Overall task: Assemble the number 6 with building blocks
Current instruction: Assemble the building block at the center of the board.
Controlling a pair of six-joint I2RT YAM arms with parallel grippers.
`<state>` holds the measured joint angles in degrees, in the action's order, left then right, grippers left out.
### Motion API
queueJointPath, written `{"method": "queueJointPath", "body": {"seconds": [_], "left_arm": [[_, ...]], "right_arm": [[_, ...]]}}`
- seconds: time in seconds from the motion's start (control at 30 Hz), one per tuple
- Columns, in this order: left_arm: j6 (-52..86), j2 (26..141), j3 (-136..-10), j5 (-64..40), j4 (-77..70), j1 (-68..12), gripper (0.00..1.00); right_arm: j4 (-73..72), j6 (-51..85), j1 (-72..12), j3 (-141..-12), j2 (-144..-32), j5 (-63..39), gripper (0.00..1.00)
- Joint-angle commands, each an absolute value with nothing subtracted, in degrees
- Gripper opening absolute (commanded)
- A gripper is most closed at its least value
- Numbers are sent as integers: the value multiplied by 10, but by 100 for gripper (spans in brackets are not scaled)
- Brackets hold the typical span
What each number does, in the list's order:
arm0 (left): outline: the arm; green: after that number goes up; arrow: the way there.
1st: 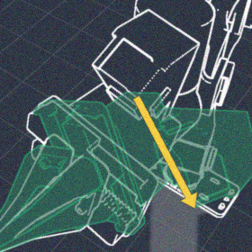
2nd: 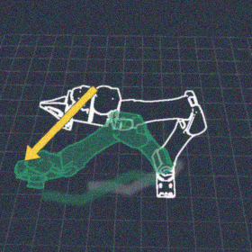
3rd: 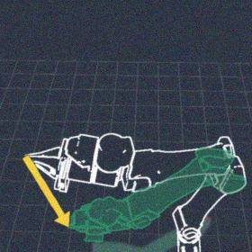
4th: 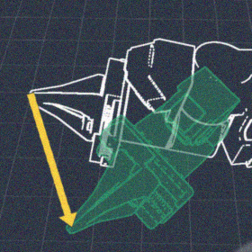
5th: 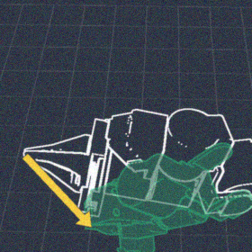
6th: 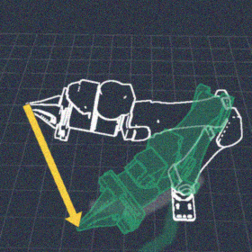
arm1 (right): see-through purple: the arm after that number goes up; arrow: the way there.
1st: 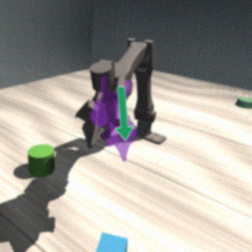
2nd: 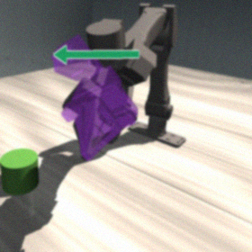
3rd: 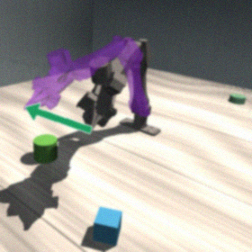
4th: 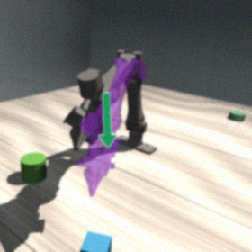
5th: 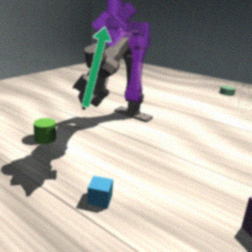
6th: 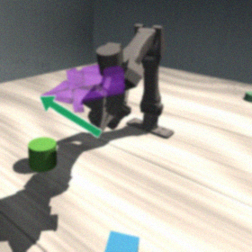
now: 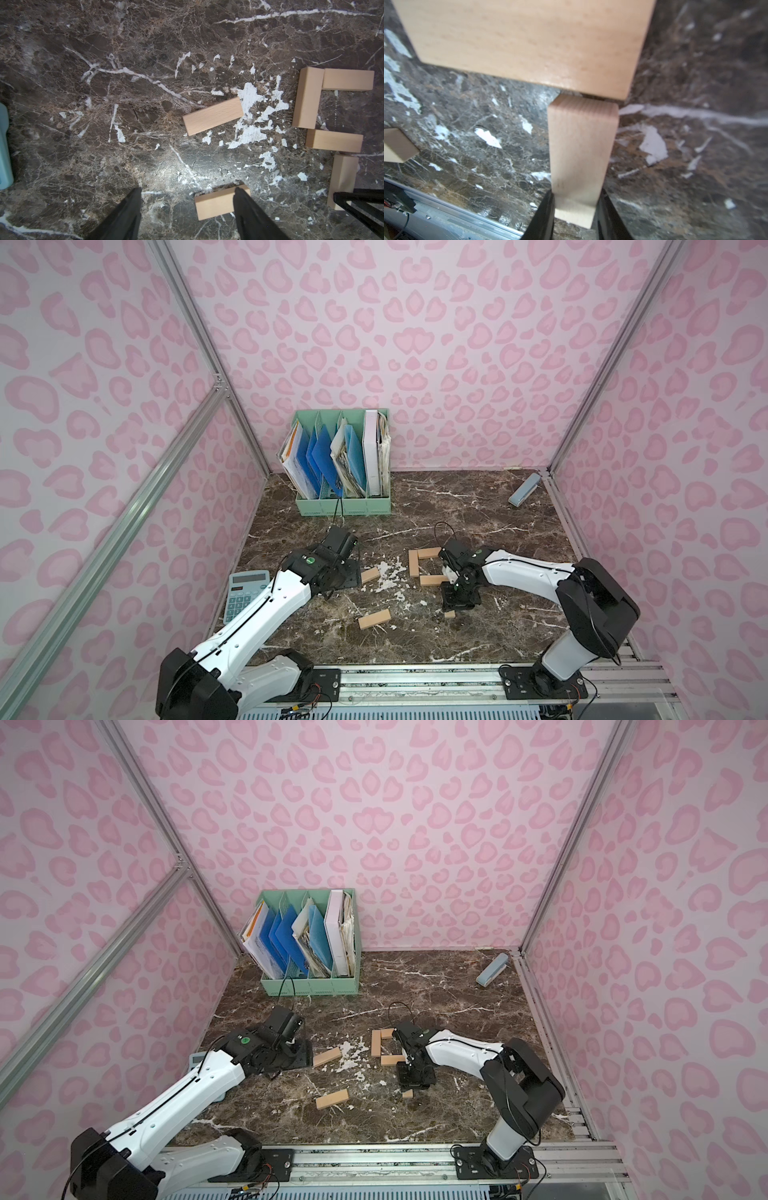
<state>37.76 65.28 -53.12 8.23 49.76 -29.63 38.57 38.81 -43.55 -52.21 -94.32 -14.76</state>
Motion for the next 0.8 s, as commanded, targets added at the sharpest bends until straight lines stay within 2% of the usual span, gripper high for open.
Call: {"method": "queueJointPath", "body": {"seconds": [0.0,0.77], "left_arm": [[379,655,-536,83,497,-296,73],[380,670,-539,81,487,-296,73]], "right_arm": [[398,392,-438,-518,-954,-130,31],[406,384,-436,-536,-964,-120,29]]}}
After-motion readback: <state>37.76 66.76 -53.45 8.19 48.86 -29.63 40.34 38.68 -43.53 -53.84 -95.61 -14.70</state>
